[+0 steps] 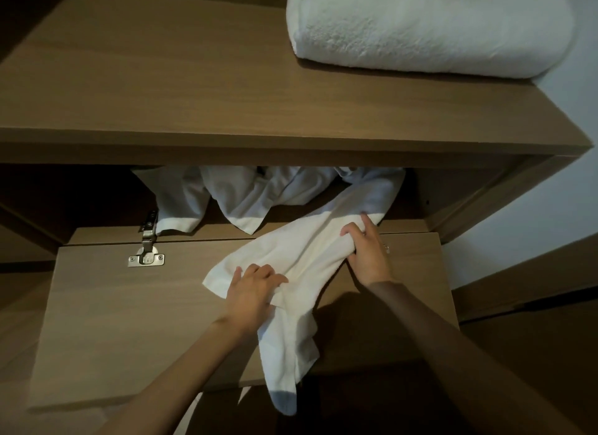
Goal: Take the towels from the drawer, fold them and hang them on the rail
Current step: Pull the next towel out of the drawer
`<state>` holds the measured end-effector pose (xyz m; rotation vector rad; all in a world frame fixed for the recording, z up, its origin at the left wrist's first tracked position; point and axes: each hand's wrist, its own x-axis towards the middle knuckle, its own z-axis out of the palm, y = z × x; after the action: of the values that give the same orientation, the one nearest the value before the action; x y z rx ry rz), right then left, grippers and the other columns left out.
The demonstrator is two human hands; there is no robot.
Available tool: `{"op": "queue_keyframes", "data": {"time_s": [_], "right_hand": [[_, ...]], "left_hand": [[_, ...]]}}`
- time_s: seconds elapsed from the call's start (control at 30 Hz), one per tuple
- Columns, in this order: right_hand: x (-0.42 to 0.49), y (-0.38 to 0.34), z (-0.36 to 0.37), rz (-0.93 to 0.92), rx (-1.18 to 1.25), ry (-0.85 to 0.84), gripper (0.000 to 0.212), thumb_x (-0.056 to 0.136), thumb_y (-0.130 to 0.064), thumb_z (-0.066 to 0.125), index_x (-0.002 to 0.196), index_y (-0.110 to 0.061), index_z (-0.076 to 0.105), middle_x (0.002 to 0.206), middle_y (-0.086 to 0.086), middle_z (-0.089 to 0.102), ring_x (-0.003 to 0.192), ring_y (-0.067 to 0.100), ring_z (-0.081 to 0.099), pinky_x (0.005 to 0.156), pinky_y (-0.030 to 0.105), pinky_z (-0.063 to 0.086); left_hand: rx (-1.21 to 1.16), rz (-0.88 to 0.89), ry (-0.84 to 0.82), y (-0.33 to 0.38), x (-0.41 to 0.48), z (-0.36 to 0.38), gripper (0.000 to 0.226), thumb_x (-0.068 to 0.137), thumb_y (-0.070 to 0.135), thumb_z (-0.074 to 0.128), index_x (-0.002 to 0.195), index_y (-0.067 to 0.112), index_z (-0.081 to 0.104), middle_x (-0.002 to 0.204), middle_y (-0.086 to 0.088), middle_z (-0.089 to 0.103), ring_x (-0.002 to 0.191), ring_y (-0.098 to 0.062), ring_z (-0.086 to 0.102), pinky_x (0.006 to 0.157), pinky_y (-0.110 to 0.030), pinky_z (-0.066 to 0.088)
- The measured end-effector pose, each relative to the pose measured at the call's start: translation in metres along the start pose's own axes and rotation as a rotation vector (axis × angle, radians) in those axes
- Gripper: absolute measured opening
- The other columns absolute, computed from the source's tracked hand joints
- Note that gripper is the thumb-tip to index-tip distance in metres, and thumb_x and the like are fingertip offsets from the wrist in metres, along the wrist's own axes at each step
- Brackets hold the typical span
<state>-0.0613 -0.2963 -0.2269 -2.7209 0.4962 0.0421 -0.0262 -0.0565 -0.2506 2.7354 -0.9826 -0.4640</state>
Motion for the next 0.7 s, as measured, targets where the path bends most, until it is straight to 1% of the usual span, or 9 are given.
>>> {"op": "queue_keyframes", "data": {"time_s": [0.1,0.17,0.2,0.27,0.33,0.47,0.57,0.63,0.7], "right_hand": [[-0.004,-0.013,-0.013,-0.008,-0.053,0.065,0.039,0.087,0.003,0.049,0.12,-0.018,0.053,0.133,0.008,0.048,0.121,0.028,0.042,0.092,0.034,0.042],[-0.018,-0.019,-0.029,-0.061,-0.047,0.092,0.036,0.09,-0.002,0.047,0.122,-0.016,0.056,0.122,0.009,0.056,0.112,0.028,0.05,0.085,0.035,0.048],[-0.025,-0.022,-0.044,-0.064,-0.033,0.069,0.032,0.092,-0.006,0.048,0.122,-0.015,0.056,0.12,0.008,0.058,0.11,0.026,0.053,0.084,0.034,0.049],[-0.039,-0.029,-0.076,-0.06,-0.01,-0.007,0.026,0.095,-0.01,0.052,0.12,-0.015,0.056,0.119,0.006,0.058,0.11,0.021,0.054,0.088,0.026,0.044],[-0.051,-0.039,-0.11,-0.111,0.022,-0.039,0.03,0.094,-0.008,0.05,0.122,-0.015,0.057,0.12,0.006,0.057,0.109,0.023,0.056,0.089,0.028,0.043],[-0.073,-0.068,-0.184,-0.094,0.043,-0.085,0.048,0.091,-0.021,0.028,0.126,-0.002,0.055,0.118,0.019,0.057,0.1,0.033,0.06,0.08,0.033,0.047],[-0.081,-0.097,-0.248,-0.041,0.107,-0.087,0.034,0.094,-0.007,0.037,0.122,0.001,0.053,0.121,0.019,0.053,0.105,0.035,0.056,0.08,0.036,0.045],[-0.087,-0.117,-0.293,-0.059,0.152,-0.073,0.019,0.093,-0.002,0.047,0.111,-0.004,0.053,0.112,0.011,0.052,0.096,0.027,0.055,0.072,0.027,0.039],[-0.093,-0.138,-0.34,-0.045,0.195,-0.078,0.016,0.088,0.0,0.055,0.103,-0.007,0.051,0.107,0.007,0.051,0.089,0.02,0.053,0.065,0.021,0.035]], "left_hand": [[-0.03,-0.015,0.015,0.0,-0.002,-0.023,0.05,0.088,0.015,0.057,0.133,0.035,0.047,0.134,0.006,0.044,0.12,-0.019,0.042,0.103,-0.037,0.035],[-0.038,-0.058,0.05,0.006,-0.005,-0.046,0.051,0.088,0.008,0.052,0.131,0.034,0.049,0.13,0.004,0.046,0.115,-0.021,0.044,0.097,-0.038,0.038],[-0.044,-0.079,0.069,0.01,-0.008,-0.061,0.05,0.089,0.007,0.051,0.131,0.033,0.049,0.129,0.003,0.047,0.113,-0.022,0.045,0.094,-0.038,0.038],[-0.06,-0.098,0.092,0.023,-0.019,-0.093,0.047,0.09,0.007,0.05,0.13,0.032,0.05,0.127,0.001,0.048,0.113,-0.024,0.045,0.093,-0.038,0.039],[-0.092,-0.112,0.091,0.035,-0.032,-0.129,0.048,0.09,0.005,0.049,0.13,0.031,0.05,0.127,0.0,0.047,0.114,-0.025,0.045,0.092,-0.039,0.039],[-0.183,-0.152,0.143,0.063,-0.065,-0.208,0.048,0.085,-0.002,0.051,0.124,0.026,0.055,0.121,-0.003,0.049,0.111,-0.029,0.047,0.087,-0.042,0.039],[-0.236,-0.146,0.178,0.082,-0.087,-0.27,0.049,0.074,-0.009,0.056,0.111,0.023,0.061,0.107,-0.005,0.054,0.097,-0.032,0.052,0.071,-0.04,0.04],[-0.252,-0.135,0.174,0.093,-0.1,-0.314,0.054,0.069,-0.011,0.055,0.11,0.024,0.059,0.106,-0.003,0.052,0.095,-0.029,0.05,0.068,-0.036,0.035],[-0.272,-0.116,0.19,0.104,-0.112,-0.363,0.059,0.066,-0.012,0.054,0.111,0.026,0.058,0.106,-0.001,0.051,0.094,-0.027,0.048,0.068,-0.033,0.033]]}}
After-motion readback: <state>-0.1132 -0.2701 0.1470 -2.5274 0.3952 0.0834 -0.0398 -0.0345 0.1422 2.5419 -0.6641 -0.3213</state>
